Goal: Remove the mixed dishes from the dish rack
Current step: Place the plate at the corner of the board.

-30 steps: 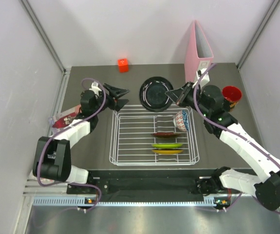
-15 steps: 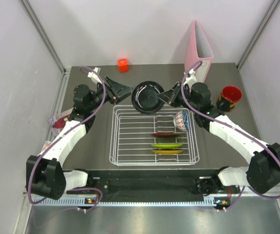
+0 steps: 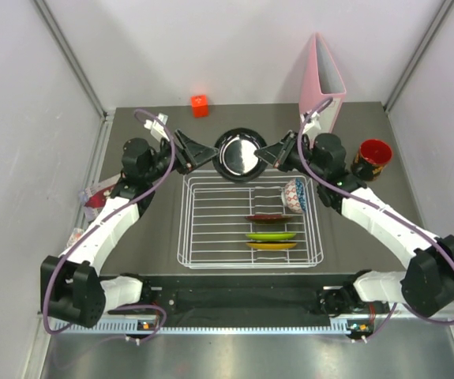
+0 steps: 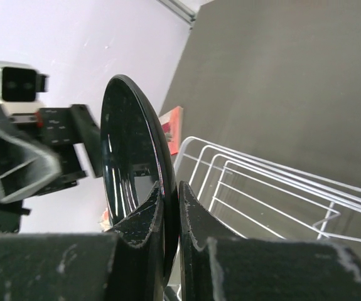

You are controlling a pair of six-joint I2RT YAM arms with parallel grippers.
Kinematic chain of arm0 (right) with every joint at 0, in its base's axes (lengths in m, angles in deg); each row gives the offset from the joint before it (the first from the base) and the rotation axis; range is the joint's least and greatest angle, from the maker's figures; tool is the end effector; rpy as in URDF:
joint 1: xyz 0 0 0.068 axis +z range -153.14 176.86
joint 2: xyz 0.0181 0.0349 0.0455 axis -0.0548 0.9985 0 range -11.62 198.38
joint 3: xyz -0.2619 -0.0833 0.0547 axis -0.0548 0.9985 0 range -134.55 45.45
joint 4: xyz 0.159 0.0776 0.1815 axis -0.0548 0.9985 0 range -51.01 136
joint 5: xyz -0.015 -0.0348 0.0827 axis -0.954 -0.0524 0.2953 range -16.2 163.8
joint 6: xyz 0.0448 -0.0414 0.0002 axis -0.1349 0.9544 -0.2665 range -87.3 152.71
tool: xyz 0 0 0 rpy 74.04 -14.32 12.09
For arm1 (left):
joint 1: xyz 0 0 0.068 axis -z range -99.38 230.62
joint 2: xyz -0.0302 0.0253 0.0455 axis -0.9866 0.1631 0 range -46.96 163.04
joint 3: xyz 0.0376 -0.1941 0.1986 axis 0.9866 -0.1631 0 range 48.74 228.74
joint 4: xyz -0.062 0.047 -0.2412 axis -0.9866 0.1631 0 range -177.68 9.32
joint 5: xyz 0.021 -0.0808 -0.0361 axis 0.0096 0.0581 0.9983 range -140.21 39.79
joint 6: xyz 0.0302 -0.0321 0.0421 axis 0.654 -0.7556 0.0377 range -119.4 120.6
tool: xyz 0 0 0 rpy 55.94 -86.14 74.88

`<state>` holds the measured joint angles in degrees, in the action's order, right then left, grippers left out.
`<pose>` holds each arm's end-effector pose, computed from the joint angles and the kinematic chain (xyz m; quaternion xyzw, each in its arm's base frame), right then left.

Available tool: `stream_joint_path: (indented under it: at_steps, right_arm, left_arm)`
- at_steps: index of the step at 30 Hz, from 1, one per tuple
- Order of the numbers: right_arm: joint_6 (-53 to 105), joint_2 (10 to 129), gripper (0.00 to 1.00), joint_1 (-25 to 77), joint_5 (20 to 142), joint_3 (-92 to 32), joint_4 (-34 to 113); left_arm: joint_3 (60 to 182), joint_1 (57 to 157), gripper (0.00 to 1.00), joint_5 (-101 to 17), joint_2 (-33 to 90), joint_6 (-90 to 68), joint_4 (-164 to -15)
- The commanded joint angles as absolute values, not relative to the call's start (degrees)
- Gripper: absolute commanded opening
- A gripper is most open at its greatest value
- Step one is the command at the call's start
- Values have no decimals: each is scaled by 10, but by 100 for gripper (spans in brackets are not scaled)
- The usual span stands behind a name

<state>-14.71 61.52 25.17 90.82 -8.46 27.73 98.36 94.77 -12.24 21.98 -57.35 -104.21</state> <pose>0.2585 0.1543 0.3360 0.0281 0.7520 0.4865 0.4439 0.2601 -0.0944 0.3402 -0.0471 0.7190 -0.5743 0.3886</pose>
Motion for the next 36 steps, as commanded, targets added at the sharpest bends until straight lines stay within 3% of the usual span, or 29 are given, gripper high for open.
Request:
stream_joint_path:
  at_steps: [1,7,14,18,19,21,22,27,29,30,31,32,33,36]
  right_arm:
    - [-148,574,0,251,925,-111,231]
    - [-145,592,0,252,943,-122,231]
    - [-160,648,0,270,978,-152,206]
    - [-151,673,0,281,987,-171,215]
    - [-148,673,0,282,985,-172,219]
    - [-144,672,0,283,982,-172,226]
    - [-141,672,0,283,982,-171,228]
    - [-128,671,0,285,992,-172,248]
    - [-116,667,33,285,989,-177,261]
    - [-103,663,69,286,974,-179,283]
    - [-98,658,86,286,958,-182,298]
    - [-93,644,96,287,928,-181,312]
    - [-84,635,100,288,915,-177,324]
    - [-74,605,100,288,879,-168,343]
  left_arm:
    - [997,947,77,-134,217,-546,-1029]
    - [976,949,76,-113,219,-581,-1094]
    - [972,963,63,-91,222,-581,-1119]
    - [967,967,42,-90,225,-579,-1118]
    - [967,967,25,-91,225,-578,-1118]
    - [970,967,5,-95,224,-566,-1089]
    - [974,967,0,-105,223,-560,-1074]
    - [973,967,0,-137,213,-545,-1052]
    - [982,967,0,-165,207,-535,-1025]
    - [994,967,0,-179,202,-522,-1015]
    - [1003,966,0,-214,198,-516,-987]
    - [1010,966,0,-230,194,-513,-982]
    - [1017,964,0,-241,191,-514,-986]
    - [1043,961,0,-268,195,-522,-991]
